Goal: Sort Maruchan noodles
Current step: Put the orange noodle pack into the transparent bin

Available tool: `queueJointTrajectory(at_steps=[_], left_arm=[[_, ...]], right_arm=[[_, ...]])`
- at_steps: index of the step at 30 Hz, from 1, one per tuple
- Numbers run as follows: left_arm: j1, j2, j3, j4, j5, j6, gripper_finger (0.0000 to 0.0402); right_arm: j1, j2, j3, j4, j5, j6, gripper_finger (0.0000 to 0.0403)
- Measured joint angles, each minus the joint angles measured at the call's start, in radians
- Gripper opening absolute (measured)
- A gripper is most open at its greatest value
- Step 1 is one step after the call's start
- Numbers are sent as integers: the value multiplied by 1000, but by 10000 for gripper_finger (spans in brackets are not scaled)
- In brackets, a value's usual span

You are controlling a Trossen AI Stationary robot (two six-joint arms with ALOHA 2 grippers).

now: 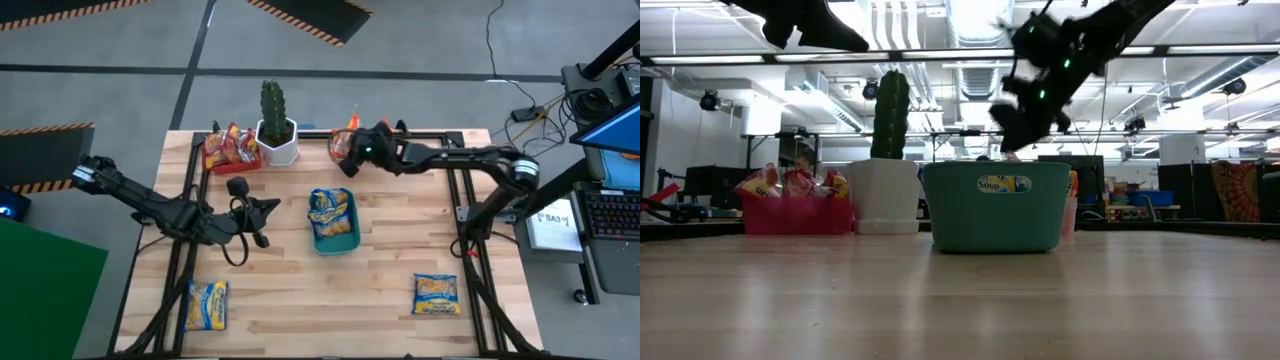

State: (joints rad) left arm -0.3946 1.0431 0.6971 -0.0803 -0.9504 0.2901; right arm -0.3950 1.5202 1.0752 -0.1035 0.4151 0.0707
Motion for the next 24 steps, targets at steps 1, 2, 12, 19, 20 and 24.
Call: queueJointTrajectory(at_steps=[1, 2, 12, 19, 20, 24], left_arm=[[0, 0, 0, 0, 0, 0, 0], [0, 0, 0, -1, 0, 0, 0], [0, -1, 0, -3, 0, 9, 0], [0, -1, 0, -3, 0, 12, 0], [0, -1, 0, -3, 0, 12, 0], [0, -3, 0, -4, 0, 12, 0]], right_arm=[[0, -26, 0, -4, -17, 11, 133], [0, -50, 0, -2, -28, 19, 131], [-133, -56, 1, 180, -30, -64, 17], [-222, 139, 1, 388, -147, -45, 9], [-226, 167, 1, 400, -145, -45, 9], [-230, 263, 1, 421, -134, -26, 9]])
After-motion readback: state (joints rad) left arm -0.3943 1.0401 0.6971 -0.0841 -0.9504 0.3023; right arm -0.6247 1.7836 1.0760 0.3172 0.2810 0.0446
